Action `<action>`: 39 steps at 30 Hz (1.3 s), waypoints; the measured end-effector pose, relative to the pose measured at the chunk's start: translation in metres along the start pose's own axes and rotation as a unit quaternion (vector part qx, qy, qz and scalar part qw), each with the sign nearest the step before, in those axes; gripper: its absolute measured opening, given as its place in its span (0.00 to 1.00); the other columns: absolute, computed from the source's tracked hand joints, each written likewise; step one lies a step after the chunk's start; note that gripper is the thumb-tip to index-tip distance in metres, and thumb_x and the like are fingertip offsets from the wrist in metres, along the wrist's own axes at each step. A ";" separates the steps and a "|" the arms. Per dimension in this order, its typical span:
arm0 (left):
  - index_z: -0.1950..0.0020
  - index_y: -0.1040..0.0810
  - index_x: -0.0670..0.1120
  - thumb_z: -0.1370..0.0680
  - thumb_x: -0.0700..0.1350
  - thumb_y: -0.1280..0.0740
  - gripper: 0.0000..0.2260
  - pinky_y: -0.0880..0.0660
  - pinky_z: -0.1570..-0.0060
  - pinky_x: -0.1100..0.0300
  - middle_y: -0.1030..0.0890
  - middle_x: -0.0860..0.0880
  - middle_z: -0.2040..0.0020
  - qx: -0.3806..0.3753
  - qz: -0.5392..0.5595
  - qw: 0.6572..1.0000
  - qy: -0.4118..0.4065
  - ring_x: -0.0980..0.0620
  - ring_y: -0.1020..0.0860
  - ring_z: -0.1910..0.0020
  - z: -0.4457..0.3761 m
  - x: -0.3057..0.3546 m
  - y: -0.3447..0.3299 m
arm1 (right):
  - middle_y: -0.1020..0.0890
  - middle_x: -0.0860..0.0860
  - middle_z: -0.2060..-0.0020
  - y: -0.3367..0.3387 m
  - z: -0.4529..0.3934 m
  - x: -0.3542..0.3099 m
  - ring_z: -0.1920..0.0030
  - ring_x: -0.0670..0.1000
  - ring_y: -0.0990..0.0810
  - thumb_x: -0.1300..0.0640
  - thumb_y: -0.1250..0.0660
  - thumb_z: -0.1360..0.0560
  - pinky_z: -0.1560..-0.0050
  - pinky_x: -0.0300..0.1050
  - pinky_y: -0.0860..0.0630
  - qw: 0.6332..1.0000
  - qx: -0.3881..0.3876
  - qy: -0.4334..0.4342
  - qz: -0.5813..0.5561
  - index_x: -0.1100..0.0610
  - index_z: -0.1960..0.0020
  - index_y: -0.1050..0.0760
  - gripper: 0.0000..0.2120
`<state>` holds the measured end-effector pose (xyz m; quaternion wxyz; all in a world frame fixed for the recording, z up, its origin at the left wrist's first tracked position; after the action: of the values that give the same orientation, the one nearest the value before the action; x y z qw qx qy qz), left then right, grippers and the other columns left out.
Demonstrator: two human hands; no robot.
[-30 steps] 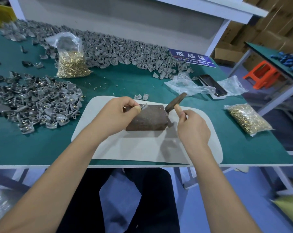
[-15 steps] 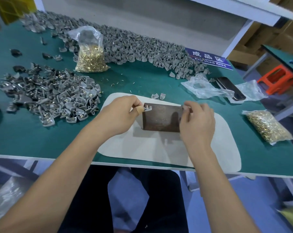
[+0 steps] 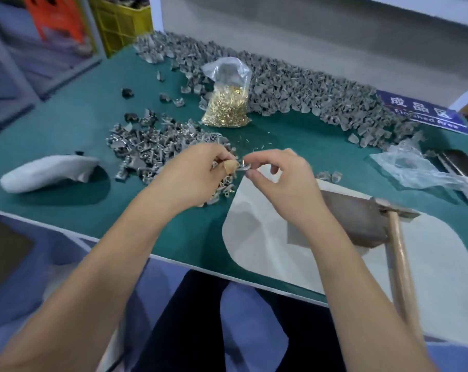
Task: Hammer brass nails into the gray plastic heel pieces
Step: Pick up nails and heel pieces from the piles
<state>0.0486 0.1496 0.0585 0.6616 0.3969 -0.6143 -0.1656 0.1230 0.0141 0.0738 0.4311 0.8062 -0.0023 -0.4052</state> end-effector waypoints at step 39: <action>0.45 0.17 0.56 0.19 0.49 0.33 0.05 0.27 0.48 0.53 0.21 0.59 0.49 0.026 -0.035 0.996 -0.071 0.53 0.27 0.45 -0.060 0.080 -0.115 | 0.18 0.37 0.60 0.124 0.040 0.156 0.56 0.33 0.24 0.55 0.28 0.22 0.56 0.27 0.30 0.976 0.094 -0.167 0.108 0.44 0.52 0.16 0.05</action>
<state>0.1514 0.0404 0.0332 0.5991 0.4227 -0.6497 -0.2008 0.2447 -0.1467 0.0470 0.3881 0.7592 -0.1994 -0.4829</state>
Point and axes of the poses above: each hand's wrist, its own z-axis away from the middle knuckle, its own y-axis out of the back of the hand, x = y × z, the point moved 10 cm from there along -z, towards the middle knuckle
